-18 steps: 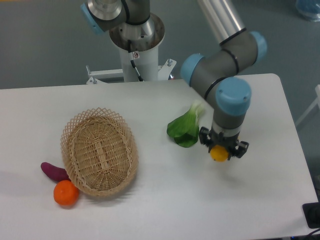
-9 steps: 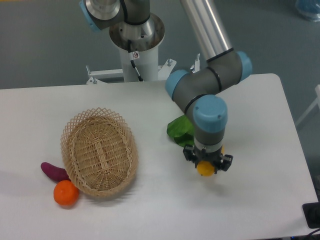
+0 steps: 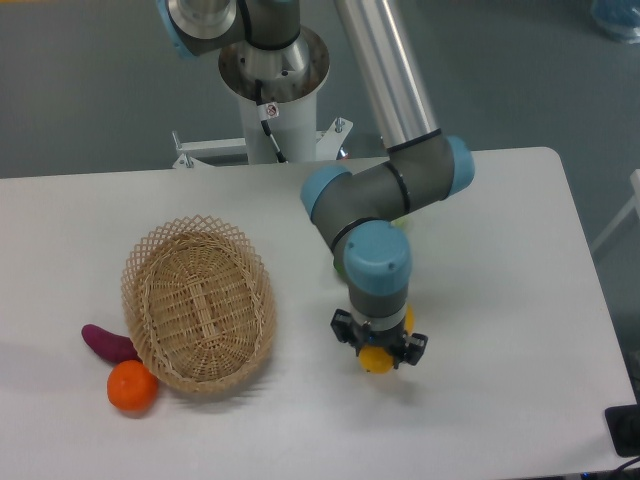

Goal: Place the mango on the table
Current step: 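Carry the yellow mango past the bok choy and lower it toward the table, then set the mango on the table and open the gripper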

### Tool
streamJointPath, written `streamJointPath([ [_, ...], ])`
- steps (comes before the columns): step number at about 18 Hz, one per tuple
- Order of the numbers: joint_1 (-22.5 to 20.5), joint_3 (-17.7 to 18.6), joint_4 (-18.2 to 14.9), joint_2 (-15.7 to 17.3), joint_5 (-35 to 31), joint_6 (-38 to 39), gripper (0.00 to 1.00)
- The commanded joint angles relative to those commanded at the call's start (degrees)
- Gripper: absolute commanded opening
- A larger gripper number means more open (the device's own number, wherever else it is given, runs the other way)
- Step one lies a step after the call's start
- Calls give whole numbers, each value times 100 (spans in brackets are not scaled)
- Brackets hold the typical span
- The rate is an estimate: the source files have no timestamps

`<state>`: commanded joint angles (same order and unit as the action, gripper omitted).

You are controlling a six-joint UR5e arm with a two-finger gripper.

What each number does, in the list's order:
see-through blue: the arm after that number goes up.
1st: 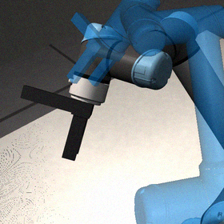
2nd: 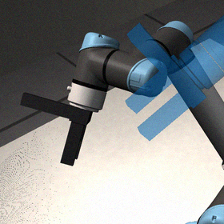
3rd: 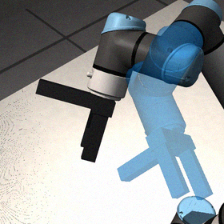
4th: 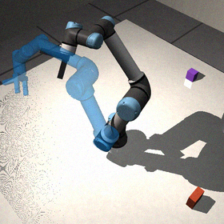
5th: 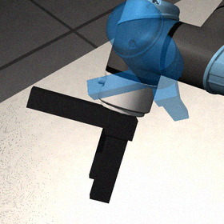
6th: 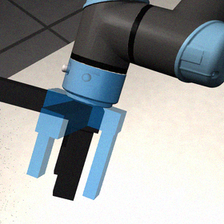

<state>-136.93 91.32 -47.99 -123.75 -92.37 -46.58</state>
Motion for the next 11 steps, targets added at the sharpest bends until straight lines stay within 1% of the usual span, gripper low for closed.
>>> streamJointPath([
  [1, 0, 0, 44, -9, 0, 35, 39],
  [2, 0, -9, 123, -17, 0, 53, 49],
  [3, 0, -9, 184, -44, 0, 70, 50],
  [4, 0, -17, 220, -61, 0, 97, 62],
  [5, 0, -26, 237, -62, 0, 105, 64],
  [6, 9, -52, 246, -70, 0, 106, 77],
  [7, 0, -70, 246, -70, 9, 114, 86],
  [8, 0, -96, 246, -70, 9, 97, 90],
  [9, 0, -105, 246, -70, 9, 105, 98],
  [10, 0, -105, 246, -70, 9, 106, 100],
  [11, 0, -105, 246, -62, 17, 106, 100],
])
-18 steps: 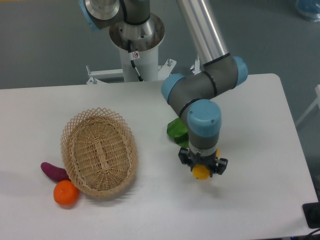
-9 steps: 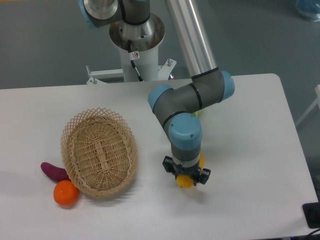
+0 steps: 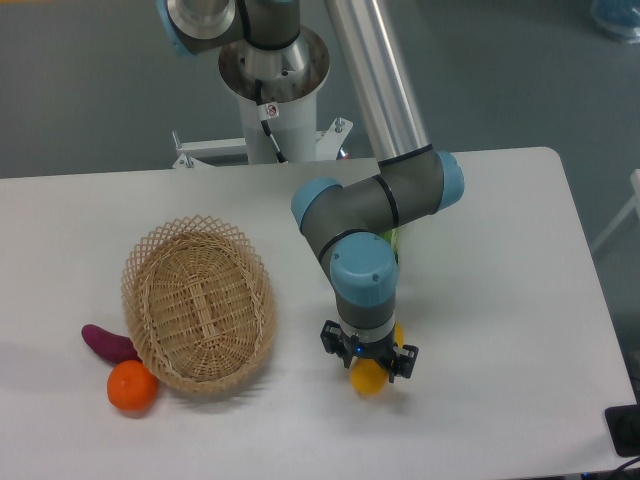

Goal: Place the mango on the table
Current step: 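Set the mango on the table and open the gripper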

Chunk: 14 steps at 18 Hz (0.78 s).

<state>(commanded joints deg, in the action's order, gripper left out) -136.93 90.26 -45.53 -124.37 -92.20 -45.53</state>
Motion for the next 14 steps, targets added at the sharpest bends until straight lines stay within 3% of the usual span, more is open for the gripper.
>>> streamJointPath([
  [7, -79, 9, -17, 114, -9, -315, 100],
  [12, -377, 61, -105, 395, 9, -904, 100],
  [14, -605, 44, -306, 527, 35, -1202, 100],
])
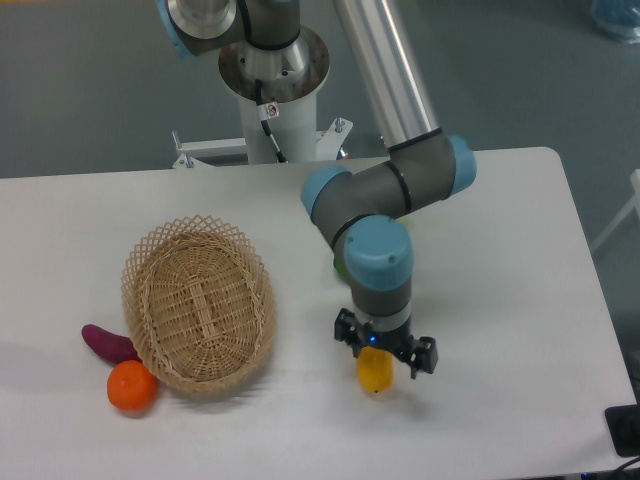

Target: Place the mango on the table

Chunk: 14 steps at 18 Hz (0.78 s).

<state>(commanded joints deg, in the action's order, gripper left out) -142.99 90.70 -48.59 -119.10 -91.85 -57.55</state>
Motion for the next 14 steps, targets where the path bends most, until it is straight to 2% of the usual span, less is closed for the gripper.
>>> streamJointPath([
  [3, -352, -18, -527, 272, 9, -843, 100],
  [6, -668, -53, -888, 405, 18, -1520, 100],
  [11, -1038, -97, -986, 449, 44, -2329, 100],
  [14, -1187, -158, -1090, 458, 149, -2532, 100],
])
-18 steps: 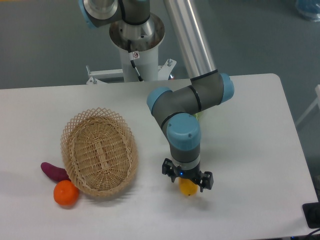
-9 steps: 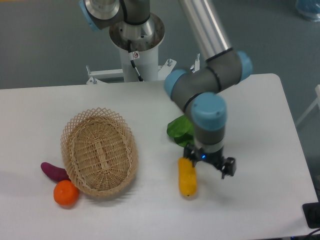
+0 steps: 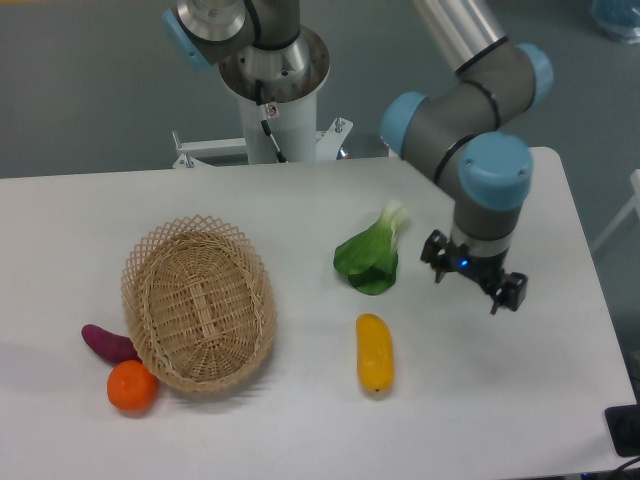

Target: Place the mango on the table

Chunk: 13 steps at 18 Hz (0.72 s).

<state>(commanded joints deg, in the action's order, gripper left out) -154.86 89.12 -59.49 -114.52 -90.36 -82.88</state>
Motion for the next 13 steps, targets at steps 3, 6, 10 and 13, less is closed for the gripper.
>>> streamJointPath([
  [3, -53, -219, -438, -17, 18, -263, 100],
  [6, -132, -352, -739, -18, 18, -492, 100],
  [10, -202, -369, -739, -35, 27, -607, 100],
  [13, -272, -396, -748, -44, 97, -616, 100],
])
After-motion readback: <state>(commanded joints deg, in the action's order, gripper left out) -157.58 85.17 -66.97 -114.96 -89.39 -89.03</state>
